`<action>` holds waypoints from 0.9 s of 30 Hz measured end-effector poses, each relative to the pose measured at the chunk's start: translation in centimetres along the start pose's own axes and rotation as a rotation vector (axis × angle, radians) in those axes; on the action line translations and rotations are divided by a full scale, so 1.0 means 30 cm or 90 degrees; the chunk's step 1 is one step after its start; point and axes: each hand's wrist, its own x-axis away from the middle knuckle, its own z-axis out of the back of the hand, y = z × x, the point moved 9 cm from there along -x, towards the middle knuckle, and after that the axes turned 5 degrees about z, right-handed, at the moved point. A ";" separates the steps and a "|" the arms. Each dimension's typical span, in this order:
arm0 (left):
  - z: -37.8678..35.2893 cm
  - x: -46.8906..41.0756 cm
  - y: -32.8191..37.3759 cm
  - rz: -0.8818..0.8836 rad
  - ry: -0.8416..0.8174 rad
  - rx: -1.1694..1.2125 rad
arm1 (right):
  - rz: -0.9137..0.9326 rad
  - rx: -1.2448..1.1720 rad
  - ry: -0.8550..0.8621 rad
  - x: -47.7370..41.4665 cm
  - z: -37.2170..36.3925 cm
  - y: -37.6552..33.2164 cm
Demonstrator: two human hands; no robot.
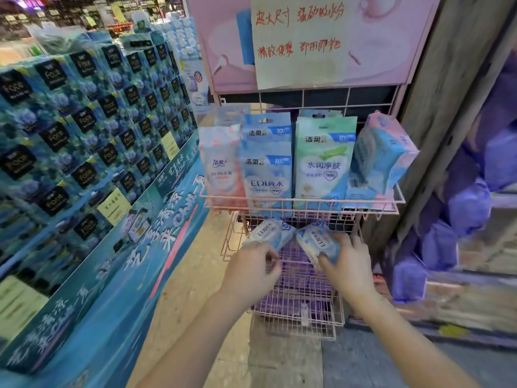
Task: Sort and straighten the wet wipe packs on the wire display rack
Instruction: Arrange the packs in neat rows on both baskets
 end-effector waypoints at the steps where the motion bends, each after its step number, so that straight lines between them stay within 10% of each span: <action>1: -0.028 -0.017 -0.040 0.033 0.014 -0.020 | -0.038 0.046 -0.047 -0.008 -0.041 0.039; 11: -0.099 -0.018 -0.132 0.120 0.125 0.151 | -0.273 -0.013 -0.155 -0.064 -0.131 0.126; 19: -0.080 0.013 -0.134 0.187 0.118 0.393 | -0.124 -0.158 0.129 -0.042 0.006 0.006; 27: -0.145 -0.042 -0.112 0.271 -0.046 0.745 | -0.099 -0.457 0.047 0.130 -0.107 -0.287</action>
